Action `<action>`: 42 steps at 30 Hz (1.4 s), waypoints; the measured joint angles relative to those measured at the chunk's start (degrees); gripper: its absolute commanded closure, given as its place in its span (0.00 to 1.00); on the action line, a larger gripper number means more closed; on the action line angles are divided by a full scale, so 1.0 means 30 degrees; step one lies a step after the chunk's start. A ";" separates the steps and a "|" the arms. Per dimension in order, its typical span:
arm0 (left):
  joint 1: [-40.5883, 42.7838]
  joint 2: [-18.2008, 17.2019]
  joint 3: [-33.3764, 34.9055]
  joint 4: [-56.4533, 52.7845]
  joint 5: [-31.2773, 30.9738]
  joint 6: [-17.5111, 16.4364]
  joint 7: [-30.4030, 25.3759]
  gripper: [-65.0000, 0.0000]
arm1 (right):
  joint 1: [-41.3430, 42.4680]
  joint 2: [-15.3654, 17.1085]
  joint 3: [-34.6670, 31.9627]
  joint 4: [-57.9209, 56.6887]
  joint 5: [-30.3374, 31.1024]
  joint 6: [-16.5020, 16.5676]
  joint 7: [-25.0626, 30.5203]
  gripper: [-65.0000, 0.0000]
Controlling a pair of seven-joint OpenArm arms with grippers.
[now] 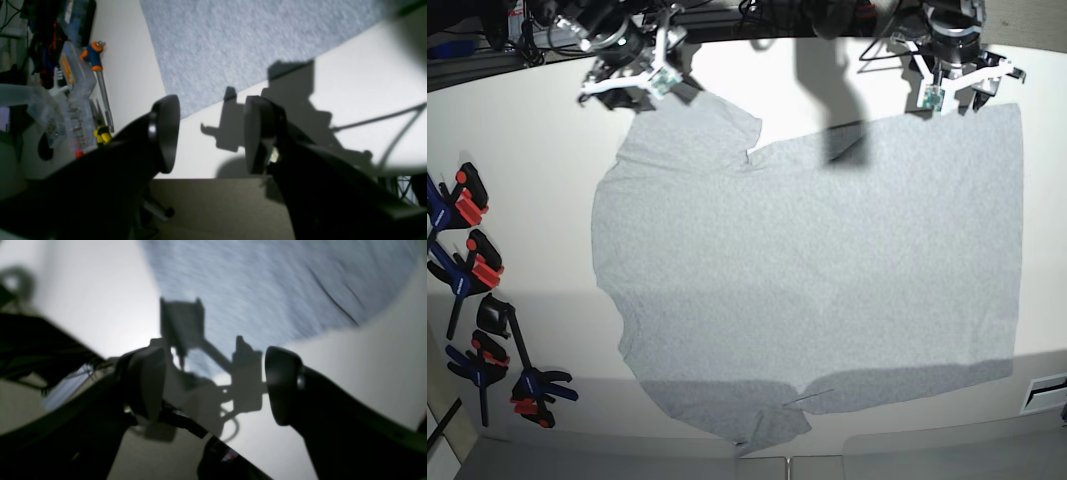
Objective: Fold the T-shirt properly
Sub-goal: 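Lower both grippers onto the shirt's hem corners and close them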
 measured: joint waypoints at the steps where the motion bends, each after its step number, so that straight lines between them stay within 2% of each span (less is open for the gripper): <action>1: 0.0000 0.0000 0.0000 0.0000 -0.0007 0.0000 -0.0029 0.55 | 0.0226 0.0058 -0.0459 0.0000 0.0015 0.0007 -0.0102 0.34; 7: 0.0015 0.0000 0.0000 0.0000 -0.0015 0.0000 -0.0007 0.55 | 0.1268 0.0080 -0.2368 -0.0168 -0.0597 0.0007 -0.0605 0.34; 14: 0.0007 0.0000 0.0000 0.0000 -0.0007 0.0000 -0.0007 0.55 | 0.2259 0.0080 -0.2645 -0.2543 -0.1231 0.0117 -0.0175 0.34; 17: 0.0007 0.0007 0.0000 0.0000 -0.0007 0.0000 -0.0007 0.55 | 0.2769 0.0124 -0.2637 -0.3920 -0.2557 0.0058 0.1137 0.34; 19: 0.0007 0.0000 0.0000 0.0000 -0.0007 0.0000 -0.0007 0.55 | 0.3293 0.0153 -0.2637 -0.4707 -0.2543 -0.0022 0.2266 0.34; 24: 0.0007 0.0000 0.0000 0.0000 -0.0007 0.0000 -0.0015 0.55 | 0.4379 0.0233 -0.2586 -0.6003 -0.2484 -0.0168 0.2965 0.34; 25: 0.0007 0.0007 0.0000 0.0000 -0.0007 0.0007 -0.0015 0.55 | 0.4379 0.0233 -0.2579 -0.6040 -0.2484 -0.0175 0.3038 0.37; 27: 0.0007 0.0007 0.0000 0.0000 -0.0007 0.0007 -0.0015 0.55 | 0.4371 0.0226 -0.2586 -0.6069 -0.2470 -0.0153 0.3038 0.50; 32: 0.0007 0.0000 0.0000 0.0000 -0.0015 0.0007 -0.0022 0.55 | 0.4335 0.0226 -0.2652 -0.6317 -0.2637 -0.0160 0.2448 1.00; 37: 0.0015 -0.0117 0.0007 0.0000 -0.0022 -0.0007 0.0321 0.55 | 0.4335 0.0233 -0.2645 -0.6317 -0.2929 -0.0160 0.2178 1.00; 39: 0.0073 -0.0903 0.0022 0.0000 -0.0248 -0.0109 0.0357 0.55 | 0.4350 0.0233 -0.2645 -0.6309 -0.2943 -0.0160 0.2113 1.00; 42: 0.0066 -0.2310 0.0007 0.0000 -0.0707 -0.1013 0.1158 0.55 | 0.4342 0.0240 -0.2637 -0.6302 -0.3002 -0.0168 0.2047 1.00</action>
